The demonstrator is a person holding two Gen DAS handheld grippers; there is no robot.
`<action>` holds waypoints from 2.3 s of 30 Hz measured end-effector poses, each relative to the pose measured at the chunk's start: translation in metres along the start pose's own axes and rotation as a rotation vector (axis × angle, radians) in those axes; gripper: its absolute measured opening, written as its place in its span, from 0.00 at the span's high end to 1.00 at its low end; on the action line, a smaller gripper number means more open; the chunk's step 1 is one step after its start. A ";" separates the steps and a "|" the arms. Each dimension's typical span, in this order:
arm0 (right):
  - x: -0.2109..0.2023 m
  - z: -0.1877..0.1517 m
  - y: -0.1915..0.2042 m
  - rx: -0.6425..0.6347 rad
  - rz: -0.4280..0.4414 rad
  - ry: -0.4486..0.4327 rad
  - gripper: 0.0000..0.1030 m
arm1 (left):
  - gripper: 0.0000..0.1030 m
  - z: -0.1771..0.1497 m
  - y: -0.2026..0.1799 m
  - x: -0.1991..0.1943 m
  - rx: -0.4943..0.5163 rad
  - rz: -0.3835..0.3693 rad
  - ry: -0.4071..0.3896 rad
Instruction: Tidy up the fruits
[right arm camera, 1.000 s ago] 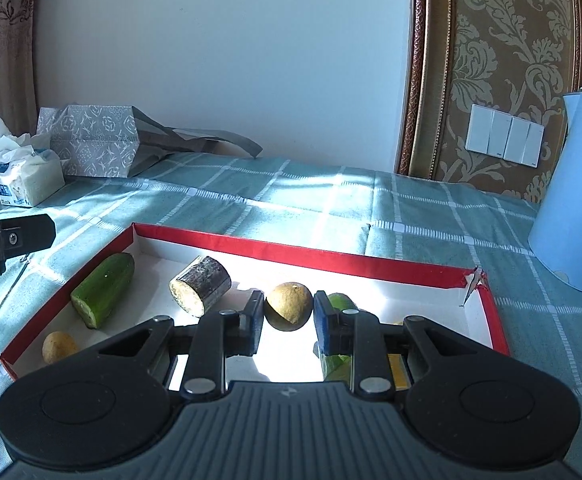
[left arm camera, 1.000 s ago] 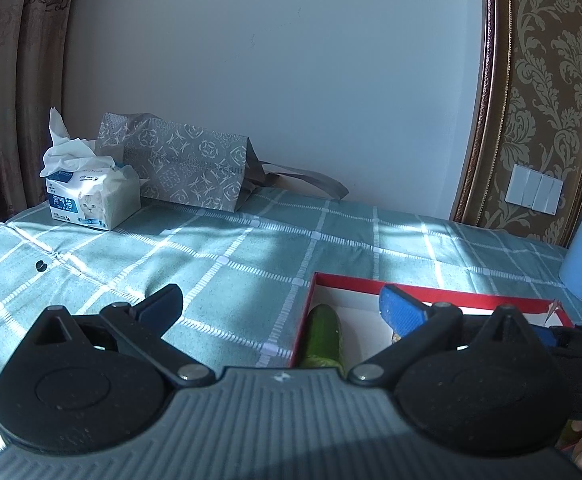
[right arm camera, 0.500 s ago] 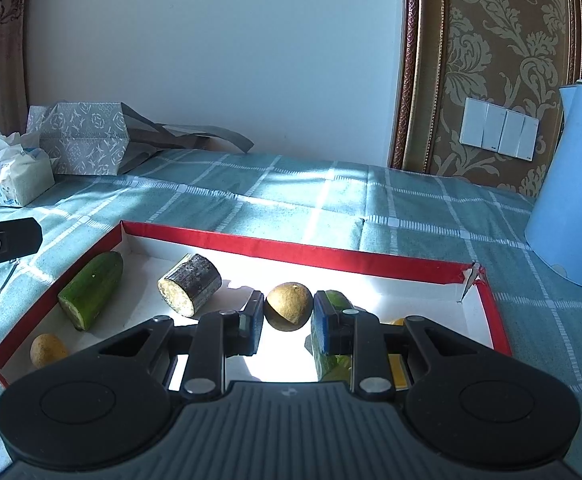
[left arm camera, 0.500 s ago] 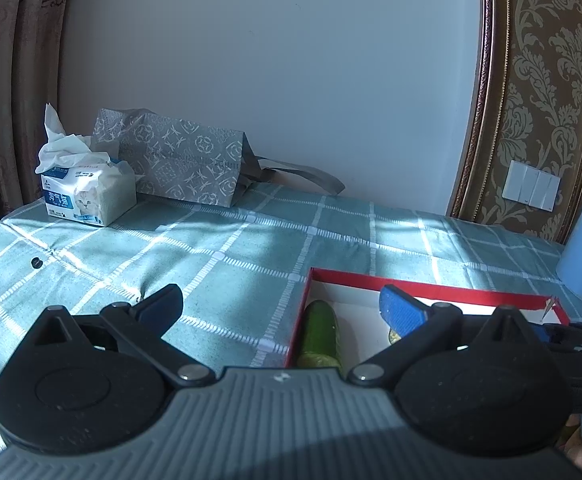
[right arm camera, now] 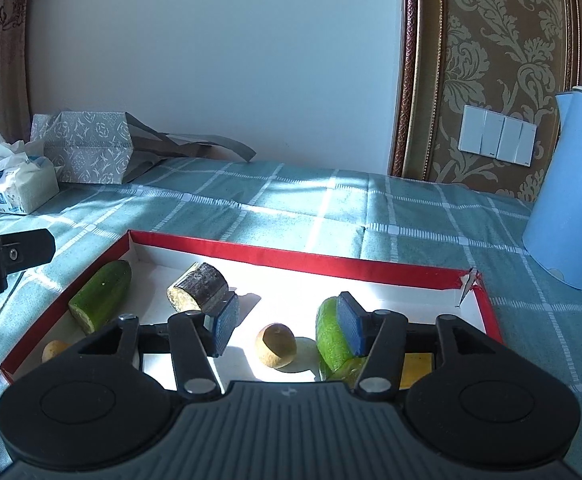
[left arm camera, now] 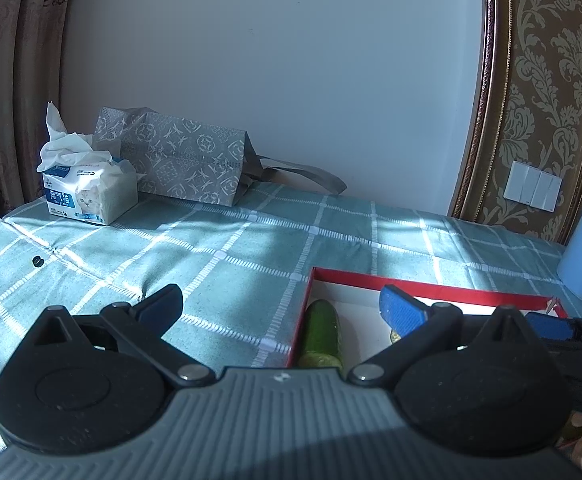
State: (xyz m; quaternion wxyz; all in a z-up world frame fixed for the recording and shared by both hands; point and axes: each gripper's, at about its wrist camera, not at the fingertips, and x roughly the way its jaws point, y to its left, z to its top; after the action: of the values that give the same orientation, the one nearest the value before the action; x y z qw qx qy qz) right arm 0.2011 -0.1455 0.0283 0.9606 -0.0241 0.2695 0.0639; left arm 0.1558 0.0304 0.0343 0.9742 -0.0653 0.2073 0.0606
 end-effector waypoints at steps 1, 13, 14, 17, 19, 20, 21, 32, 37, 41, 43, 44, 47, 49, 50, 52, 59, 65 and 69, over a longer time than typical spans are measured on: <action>-0.006 0.000 -0.003 0.006 0.000 -0.012 0.48 | 0.00 0.000 0.000 0.000 0.001 0.001 0.000; -0.113 -0.039 -0.085 0.100 -0.164 -0.162 0.24 | 0.00 -0.001 -0.002 -0.001 0.008 0.013 -0.003; -0.121 -0.048 -0.092 0.113 -0.184 -0.161 0.23 | 0.00 -0.002 -0.003 -0.001 0.012 0.016 -0.005; -0.137 -0.074 -0.112 0.169 -0.228 -0.143 0.23 | 0.00 -0.003 -0.006 -0.001 0.030 0.020 -0.004; -0.145 -0.088 -0.120 0.221 -0.237 -0.131 0.23 | 0.00 -0.004 -0.007 -0.002 0.033 0.013 -0.009; -0.150 -0.094 -0.122 0.249 -0.236 -0.132 0.23 | 0.00 -0.004 -0.007 -0.003 0.033 0.007 -0.007; -0.155 -0.101 -0.121 0.270 -0.224 -0.136 0.23 | 0.00 -0.004 -0.008 -0.003 0.031 -0.005 -0.003; -0.187 -0.114 -0.072 0.281 -0.110 -0.184 0.20 | 0.00 -0.029 -0.019 -0.043 0.130 -0.066 -0.001; -0.190 -0.107 -0.049 0.216 -0.059 -0.197 0.20 | 0.00 -0.036 -0.018 -0.065 0.154 -0.092 -0.009; -0.195 -0.103 -0.029 0.111 -0.041 -0.201 0.20 | 0.00 -0.040 -0.015 -0.076 0.156 -0.136 0.005; -0.196 -0.103 -0.023 0.079 -0.016 -0.195 0.20 | 0.00 -0.043 -0.015 -0.080 0.174 -0.131 0.017; -0.197 -0.103 -0.020 0.063 -0.005 -0.189 0.20 | 0.00 -0.046 -0.015 -0.084 0.189 -0.123 0.020; -0.199 -0.104 -0.012 0.025 0.021 -0.180 0.20 | 0.00 -0.053 -0.011 -0.092 0.212 -0.103 0.032; -0.199 -0.104 -0.010 0.014 0.033 -0.170 0.20 | 0.00 -0.057 -0.009 -0.096 0.215 -0.104 0.037; -0.200 -0.105 -0.008 0.005 0.036 -0.165 0.20 | 0.00 -0.059 -0.006 -0.099 0.214 -0.103 0.040; -0.201 -0.106 -0.006 -0.004 0.038 -0.162 0.20 | 0.00 -0.062 -0.004 -0.102 0.220 -0.097 0.043; -0.204 -0.108 -0.002 -0.023 0.039 -0.154 0.20 | 0.00 -0.066 -0.007 -0.110 0.248 -0.068 0.047; -0.205 -0.109 -0.001 -0.031 0.039 -0.156 0.19 | 0.00 -0.065 -0.007 -0.112 0.236 -0.096 0.056; -0.205 -0.109 -0.002 -0.024 0.038 -0.152 0.19 | 0.00 -0.065 -0.008 -0.112 0.240 -0.082 0.056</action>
State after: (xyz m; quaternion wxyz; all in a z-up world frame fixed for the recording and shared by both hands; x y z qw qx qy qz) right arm -0.0280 -0.1784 0.0418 0.9765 -0.0258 0.1954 0.0870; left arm 0.0302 0.0026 0.0225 0.9706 0.0415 0.2372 -0.0065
